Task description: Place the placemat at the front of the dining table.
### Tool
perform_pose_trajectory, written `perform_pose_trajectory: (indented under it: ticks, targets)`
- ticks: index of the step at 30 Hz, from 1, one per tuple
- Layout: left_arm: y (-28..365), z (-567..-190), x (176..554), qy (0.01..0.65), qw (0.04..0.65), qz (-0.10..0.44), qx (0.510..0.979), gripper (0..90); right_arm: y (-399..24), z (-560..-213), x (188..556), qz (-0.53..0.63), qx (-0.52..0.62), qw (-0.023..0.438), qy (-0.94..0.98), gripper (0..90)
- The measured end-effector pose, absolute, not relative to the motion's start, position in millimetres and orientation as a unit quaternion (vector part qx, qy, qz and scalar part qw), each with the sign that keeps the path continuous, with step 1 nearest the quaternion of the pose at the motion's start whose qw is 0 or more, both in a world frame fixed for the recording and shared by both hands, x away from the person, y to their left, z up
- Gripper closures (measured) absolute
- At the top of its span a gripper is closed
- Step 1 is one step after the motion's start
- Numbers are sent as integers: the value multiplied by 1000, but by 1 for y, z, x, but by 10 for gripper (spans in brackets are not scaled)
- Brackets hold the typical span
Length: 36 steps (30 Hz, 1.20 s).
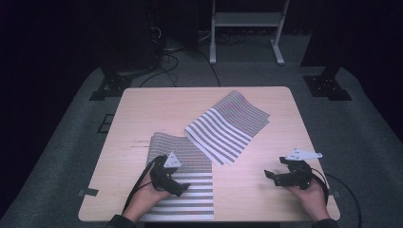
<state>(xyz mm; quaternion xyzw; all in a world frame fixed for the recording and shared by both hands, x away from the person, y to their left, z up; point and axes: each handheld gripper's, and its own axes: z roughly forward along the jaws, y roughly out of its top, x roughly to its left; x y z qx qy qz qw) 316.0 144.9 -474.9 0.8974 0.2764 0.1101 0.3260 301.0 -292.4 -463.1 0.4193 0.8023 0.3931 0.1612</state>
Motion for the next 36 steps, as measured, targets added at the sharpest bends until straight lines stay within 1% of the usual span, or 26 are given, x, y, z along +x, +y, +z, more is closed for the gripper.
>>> perform_pose_trajectory:
  ticks: [5, 10, 12, 14, 19, 23, 29, 33, 36]
  targets:
    - [147, -477, 316, 272, 335, 111, 895, 0, -277, -459, 306, 394, 406, 160, 809, 138]
    - [148, -478, 315, 270, 340, 113, 894, 0, -253, -454, 313, 395, 380, 155, 822, 142]
    - [149, -478, 315, 270, 343, 113, 893, 0, -243, -453, 316, 396, 370, 152, 827, 202]
    - [149, -478, 315, 269, 343, 113, 893, 0, -233, -452, 320, 398, 361, 149, 830, 209]
    - [149, -479, 315, 268, 348, 113, 891, 0, -209, -452, 328, 400, 341, 137, 839, 311]
    - [150, -479, 315, 267, 349, 114, 891, 0, -193, -453, 332, 403, 327, 145, 843, 392]
    - [150, -479, 314, 268, 352, 114, 890, 0, -171, -454, 343, 399, 315, 142, 849, 394]
    - [150, -480, 314, 268, 353, 114, 889, 0, -156, -460, 349, 396, 315, 131, 853, 391]
    - [150, -480, 314, 268, 353, 114, 889, 0, -148, -464, 353, 390, 313, 133, 856, 386]
